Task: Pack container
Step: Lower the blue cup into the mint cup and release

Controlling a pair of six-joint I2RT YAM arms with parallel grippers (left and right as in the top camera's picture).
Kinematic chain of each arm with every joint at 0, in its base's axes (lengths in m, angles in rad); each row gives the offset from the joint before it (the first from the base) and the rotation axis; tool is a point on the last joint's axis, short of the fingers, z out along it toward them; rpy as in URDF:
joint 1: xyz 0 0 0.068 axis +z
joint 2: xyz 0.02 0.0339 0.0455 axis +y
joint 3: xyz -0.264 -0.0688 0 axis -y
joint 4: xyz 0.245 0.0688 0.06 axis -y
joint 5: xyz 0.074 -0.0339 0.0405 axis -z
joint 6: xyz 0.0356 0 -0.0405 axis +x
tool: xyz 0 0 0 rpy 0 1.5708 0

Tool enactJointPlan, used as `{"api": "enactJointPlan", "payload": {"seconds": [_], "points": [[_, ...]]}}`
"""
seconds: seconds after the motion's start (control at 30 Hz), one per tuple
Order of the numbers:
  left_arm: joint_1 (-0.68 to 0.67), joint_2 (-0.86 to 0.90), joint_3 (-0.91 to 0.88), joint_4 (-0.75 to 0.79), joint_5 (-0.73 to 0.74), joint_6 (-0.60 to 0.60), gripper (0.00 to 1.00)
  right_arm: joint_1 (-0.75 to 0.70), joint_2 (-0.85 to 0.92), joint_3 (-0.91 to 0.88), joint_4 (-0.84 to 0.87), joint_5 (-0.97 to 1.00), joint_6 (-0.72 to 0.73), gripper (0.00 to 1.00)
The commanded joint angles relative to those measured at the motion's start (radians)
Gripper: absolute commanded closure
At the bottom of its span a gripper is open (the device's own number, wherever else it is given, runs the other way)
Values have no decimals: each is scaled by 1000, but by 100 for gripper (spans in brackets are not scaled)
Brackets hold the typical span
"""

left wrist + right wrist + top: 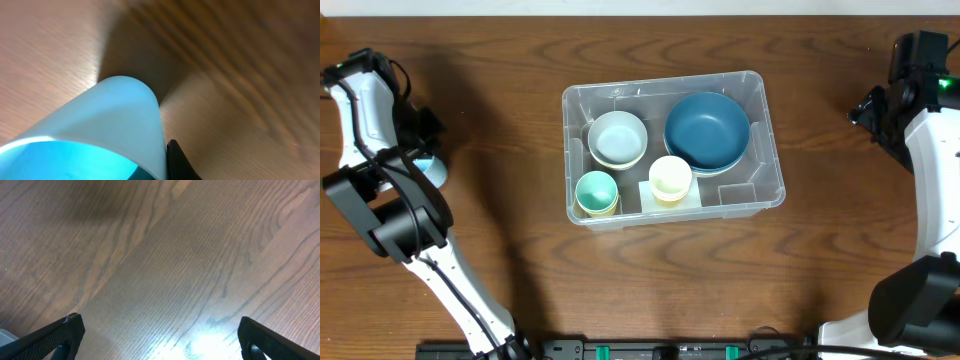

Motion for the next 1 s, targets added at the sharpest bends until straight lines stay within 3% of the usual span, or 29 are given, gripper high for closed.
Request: {"api": "enactJointPlan", "payload": {"seconds": [0.0,0.2,0.4,0.7,0.97], "points": [[-55,-145,22,-6,145,-18,94,-4,0,2,-1,18,13,1],[-202,-372,22,23,333,-6,94,-4,0,2,-1,18,13,1],[-464,-559,22,-2,330,106,94,-4,0,2,-1,17,13,1],[-869,-585,-8,-222,82,151,94,-4,0,2,-1,17,13,1],[-943,-558,-120,-236,39,123,94,-4,0,2,-1,18,13,1]]}}
